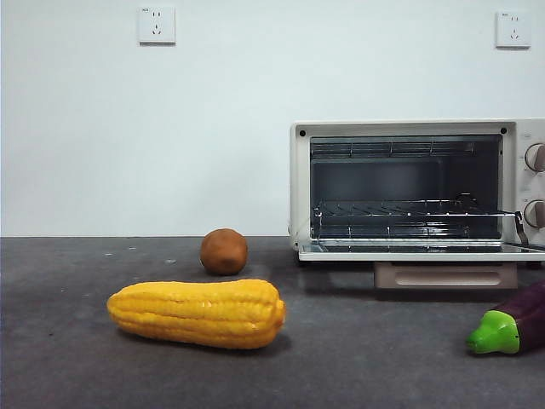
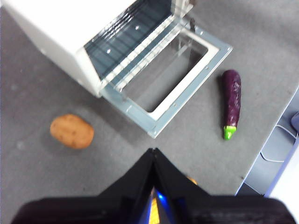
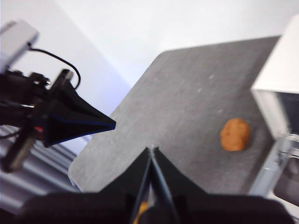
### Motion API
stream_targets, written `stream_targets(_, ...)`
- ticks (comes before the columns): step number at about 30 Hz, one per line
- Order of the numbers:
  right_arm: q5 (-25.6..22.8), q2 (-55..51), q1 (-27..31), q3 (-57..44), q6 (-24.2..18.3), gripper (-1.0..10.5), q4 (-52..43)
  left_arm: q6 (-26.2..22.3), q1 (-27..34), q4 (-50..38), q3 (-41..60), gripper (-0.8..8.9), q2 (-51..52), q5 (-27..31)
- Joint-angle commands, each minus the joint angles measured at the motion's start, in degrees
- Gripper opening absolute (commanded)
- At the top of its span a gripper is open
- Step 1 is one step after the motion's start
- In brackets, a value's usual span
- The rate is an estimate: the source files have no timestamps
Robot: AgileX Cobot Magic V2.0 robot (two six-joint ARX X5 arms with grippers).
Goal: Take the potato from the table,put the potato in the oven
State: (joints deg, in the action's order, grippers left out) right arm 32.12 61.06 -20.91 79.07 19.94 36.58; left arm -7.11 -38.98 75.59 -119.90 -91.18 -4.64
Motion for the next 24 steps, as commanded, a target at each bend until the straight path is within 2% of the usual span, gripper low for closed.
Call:
stream_targets(1,-4.2,4.0,-6.6,0.2,0.9,0.0,-2.9,-0.8,1.0,-0.2,0.2,-0.06,2.2,0.2)
stream_targets(5,-9.7,10.9,-11.7,3.0,1.1,0.1,-3.6,-0.7,1.6,-0.1,0.4,-0.06,5.5,0.2)
stream_targets(8,-9.9,17.0,-13.7,7.6,0.9,0.8,-2.7,-0.6,2.2,-0.1,2.2,-0.06,9.1,0.2)
stream_targets(15,-14.9,31.3,-17.8,22.7,0.4,1.4,2.2,-0.3,4.6,-0.2,16.1,-0.07,22.8,1.1)
stream_targets(19,-21.3,39.1,-20.3,31.3,0.4,2.8,4.8,1.9,6.8,-0.2,24.1,-0.06,31.2,7.5)
stream_targets(24,-28.2,47.2,-22.6,39.6,0.5,3.1,7.4,4.4,9.0,-0.2,29.5,-0.07,40.7,16.0)
